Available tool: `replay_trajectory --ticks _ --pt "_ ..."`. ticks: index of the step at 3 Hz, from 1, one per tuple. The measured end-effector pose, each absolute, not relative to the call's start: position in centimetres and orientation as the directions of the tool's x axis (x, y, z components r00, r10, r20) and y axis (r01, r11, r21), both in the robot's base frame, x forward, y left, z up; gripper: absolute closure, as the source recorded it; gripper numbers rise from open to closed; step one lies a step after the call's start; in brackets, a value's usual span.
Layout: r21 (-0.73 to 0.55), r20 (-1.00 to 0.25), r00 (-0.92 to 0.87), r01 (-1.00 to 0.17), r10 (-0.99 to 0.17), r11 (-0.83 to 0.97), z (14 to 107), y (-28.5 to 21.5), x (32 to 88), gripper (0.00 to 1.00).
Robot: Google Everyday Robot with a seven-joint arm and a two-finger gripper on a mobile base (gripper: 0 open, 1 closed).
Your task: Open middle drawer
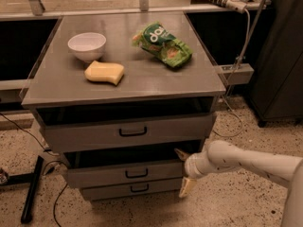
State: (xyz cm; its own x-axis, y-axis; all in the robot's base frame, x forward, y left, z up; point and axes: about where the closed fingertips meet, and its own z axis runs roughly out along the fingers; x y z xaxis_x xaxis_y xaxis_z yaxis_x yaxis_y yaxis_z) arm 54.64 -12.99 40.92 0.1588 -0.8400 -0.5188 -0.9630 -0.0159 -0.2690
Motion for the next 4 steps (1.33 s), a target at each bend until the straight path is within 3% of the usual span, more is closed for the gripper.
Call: replay_trajectory --ticks 1,2,4 --pt "-0.269 -0.519 0.16 -0.963 -0.84 -0.017 40.9 -12.9 54.7 0.0" --pt "-0.269 -0.519 0.16 -0.963 -0.84 -0.017 40.9 -12.9 54.7 0.18" --pt "-0.289 -0.542 0.213 -0.956 -0.813 -0.057 42.9 -11.7 56.0 0.64"
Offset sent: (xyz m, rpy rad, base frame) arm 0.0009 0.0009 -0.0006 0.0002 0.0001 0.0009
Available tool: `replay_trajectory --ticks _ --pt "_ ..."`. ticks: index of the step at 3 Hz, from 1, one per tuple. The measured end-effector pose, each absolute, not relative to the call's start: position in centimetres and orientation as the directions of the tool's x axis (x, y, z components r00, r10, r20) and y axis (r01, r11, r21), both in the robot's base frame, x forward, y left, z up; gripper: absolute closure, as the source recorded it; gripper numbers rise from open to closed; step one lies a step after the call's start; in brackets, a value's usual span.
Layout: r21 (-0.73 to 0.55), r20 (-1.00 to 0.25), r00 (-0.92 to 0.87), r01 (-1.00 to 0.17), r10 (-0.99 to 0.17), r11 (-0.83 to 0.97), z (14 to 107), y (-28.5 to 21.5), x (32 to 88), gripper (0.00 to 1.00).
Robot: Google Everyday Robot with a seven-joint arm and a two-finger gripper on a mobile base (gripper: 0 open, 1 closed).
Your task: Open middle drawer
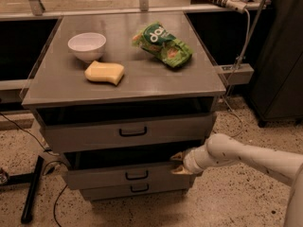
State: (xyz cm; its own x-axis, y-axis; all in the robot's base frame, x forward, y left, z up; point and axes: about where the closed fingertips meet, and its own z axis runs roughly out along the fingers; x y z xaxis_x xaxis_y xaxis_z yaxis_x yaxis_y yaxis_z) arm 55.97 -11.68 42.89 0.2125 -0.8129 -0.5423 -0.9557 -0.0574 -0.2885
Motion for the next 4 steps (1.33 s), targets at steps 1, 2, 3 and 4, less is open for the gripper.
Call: replay_trajectory --ticks 1,2,3,4 --pt "-0.289 -0.573 0.214 -0.956 -0.791 -0.05 42.9 -12.4 54.1 0.88" --pt "-0.286 -0.597 0.189 -0.958 -0.78 -0.013 42.5 -13.4 51.9 1.0" --pt "-0.286 -0.597 0.189 -0.958 -0.78 -0.013 42.5 -13.4 51.9 0.81" --pt "-0.286 -0.597 0.189 -0.958 -0.78 -0.013 42.5 -13.4 51.9 0.58"
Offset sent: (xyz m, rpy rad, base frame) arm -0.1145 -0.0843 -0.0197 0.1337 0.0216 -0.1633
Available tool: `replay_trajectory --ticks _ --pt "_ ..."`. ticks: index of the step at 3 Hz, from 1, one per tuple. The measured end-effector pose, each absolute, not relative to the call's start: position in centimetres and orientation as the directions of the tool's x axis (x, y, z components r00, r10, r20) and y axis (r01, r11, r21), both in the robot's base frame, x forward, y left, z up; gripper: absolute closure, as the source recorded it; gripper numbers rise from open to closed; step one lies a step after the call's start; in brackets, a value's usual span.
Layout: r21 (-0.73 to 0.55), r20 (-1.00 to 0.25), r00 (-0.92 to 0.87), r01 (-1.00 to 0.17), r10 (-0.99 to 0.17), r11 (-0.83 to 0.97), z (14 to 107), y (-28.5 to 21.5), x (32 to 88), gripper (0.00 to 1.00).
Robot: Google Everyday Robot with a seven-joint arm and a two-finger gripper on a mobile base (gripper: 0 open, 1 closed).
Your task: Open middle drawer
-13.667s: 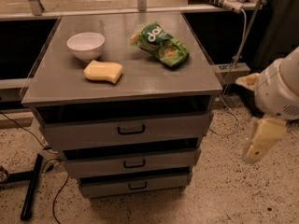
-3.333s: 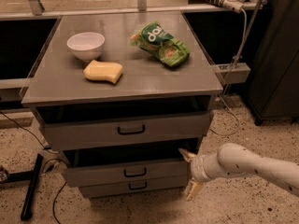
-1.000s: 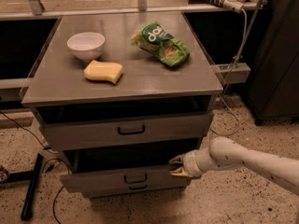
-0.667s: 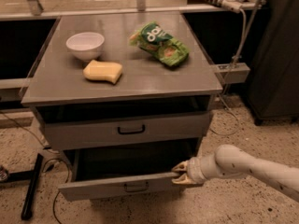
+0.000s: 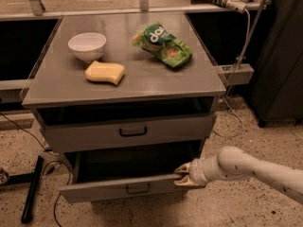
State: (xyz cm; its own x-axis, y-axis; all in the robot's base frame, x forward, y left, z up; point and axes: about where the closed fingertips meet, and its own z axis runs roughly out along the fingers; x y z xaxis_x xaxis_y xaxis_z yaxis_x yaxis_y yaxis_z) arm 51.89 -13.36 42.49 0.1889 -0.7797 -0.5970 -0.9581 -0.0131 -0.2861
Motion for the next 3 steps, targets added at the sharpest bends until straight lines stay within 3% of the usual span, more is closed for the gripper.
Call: replay_trajectory --ticks 2,3 --pt "-0.267 -0.609 0.173 -0.964 -0.774 -0.006 42.0 -13.6 51.3 0.12" --pt "-0.215 -0.638 0.131 -0.977 -0.759 0.012 40.6 -14.6 48.9 0.14"
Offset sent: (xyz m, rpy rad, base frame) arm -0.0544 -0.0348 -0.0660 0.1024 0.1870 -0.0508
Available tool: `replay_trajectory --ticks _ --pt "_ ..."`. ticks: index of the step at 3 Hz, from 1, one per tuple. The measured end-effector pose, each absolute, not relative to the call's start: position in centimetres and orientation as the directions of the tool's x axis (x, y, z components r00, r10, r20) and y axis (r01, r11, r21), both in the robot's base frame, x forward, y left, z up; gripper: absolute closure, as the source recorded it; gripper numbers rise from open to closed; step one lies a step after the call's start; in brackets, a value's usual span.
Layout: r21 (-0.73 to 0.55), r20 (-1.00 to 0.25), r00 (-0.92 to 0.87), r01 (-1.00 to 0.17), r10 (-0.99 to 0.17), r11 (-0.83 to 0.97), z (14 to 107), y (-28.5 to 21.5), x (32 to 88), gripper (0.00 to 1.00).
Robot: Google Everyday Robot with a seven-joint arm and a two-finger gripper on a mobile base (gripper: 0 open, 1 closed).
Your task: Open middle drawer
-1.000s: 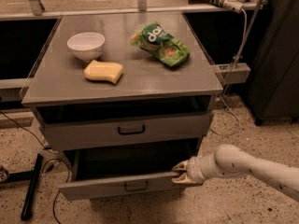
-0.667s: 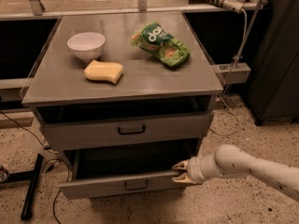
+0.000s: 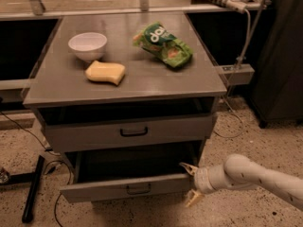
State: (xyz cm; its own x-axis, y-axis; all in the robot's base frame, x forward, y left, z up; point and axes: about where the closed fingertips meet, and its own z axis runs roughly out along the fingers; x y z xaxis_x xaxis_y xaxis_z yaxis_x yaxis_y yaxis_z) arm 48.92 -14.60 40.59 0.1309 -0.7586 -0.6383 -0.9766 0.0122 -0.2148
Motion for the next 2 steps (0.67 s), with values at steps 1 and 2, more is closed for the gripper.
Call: replay_trajectory --ticks 1,2 --pt "-0.215 -0.638 0.131 -0.977 -0.759 0.012 41.08 -14.54 48.91 0.38" --pt "-0.215 -0.638 0.131 -0.977 -0.759 0.012 41.44 -14.54 48.91 0.61"
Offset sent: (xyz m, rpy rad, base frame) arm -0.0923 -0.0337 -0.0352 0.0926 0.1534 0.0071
